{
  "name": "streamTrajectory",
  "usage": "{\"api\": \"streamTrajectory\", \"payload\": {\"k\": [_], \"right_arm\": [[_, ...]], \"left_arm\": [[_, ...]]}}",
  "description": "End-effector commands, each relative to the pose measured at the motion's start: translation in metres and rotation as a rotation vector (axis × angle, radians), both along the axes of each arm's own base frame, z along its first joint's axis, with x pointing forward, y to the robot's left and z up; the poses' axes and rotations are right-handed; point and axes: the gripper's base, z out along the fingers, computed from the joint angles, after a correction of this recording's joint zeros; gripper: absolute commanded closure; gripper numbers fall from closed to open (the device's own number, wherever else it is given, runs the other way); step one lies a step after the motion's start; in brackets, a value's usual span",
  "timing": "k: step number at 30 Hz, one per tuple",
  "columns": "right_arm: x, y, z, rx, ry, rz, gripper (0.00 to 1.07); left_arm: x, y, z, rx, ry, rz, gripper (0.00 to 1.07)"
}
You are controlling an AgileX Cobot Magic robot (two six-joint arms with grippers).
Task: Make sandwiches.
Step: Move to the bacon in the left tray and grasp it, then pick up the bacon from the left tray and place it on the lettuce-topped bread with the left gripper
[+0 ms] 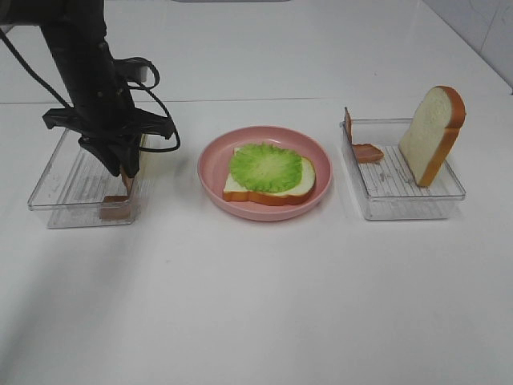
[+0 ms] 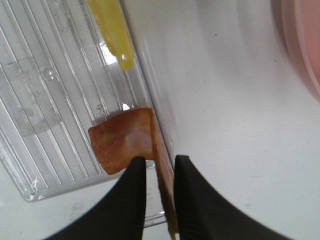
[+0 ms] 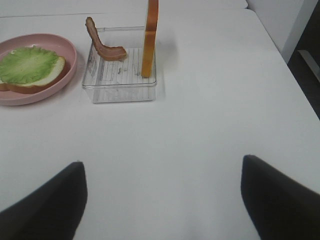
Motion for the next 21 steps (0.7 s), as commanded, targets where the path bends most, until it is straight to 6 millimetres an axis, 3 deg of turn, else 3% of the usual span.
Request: {"api": "streamTrajectory", "payload": {"k": [1, 8, 13, 14, 16, 17, 19, 21], "right_arm": [[-0.003, -0.001, 0.000, -0.007, -0.029, -0.010, 0.31], [-0.003, -0.001, 0.000, -0.007, -0.029, -0.010, 0.31], [-0.003, -0.001, 0.000, -0.007, -0.029, -0.010, 0.31], [-0.003, -0.001, 0.000, -0.007, -0.029, -0.010, 0.31], [-0.003, -0.001, 0.000, -0.007, -0.029, -0.010, 0.31], [-0.003, -0.001, 0.000, -0.007, -0.029, -0.010, 0.31], [-0.003, -0.001, 0.000, -0.007, -0.029, -0.010, 0.31], [-0.003, -0.001, 0.000, -0.007, -0.029, -0.010, 0.31]], "left_arm": [[0.000, -0.001, 0.000, -0.010, 0.004, 0.006, 1.06], [0.000, -0.001, 0.001, -0.010, 0.004, 0.005, 1.07], [-0.006, 0.000, 0.017, -0.013, 0.018, -0.004, 1.07], [-0.011, -0.001, 0.031, -0.040, 0.008, -0.014, 1.07], [-0.013, -0.001, 0.038, -0.056, 0.000, -0.019, 1.07], [-0.016, -0.003, 0.057, -0.099, -0.026, -0.016, 1.07], [-0.019, -0.006, 0.066, -0.130, -0.029, -0.013, 1.07], [-0.021, -0.012, 0.090, -0.223, -0.061, -0.001, 1.07]]}}
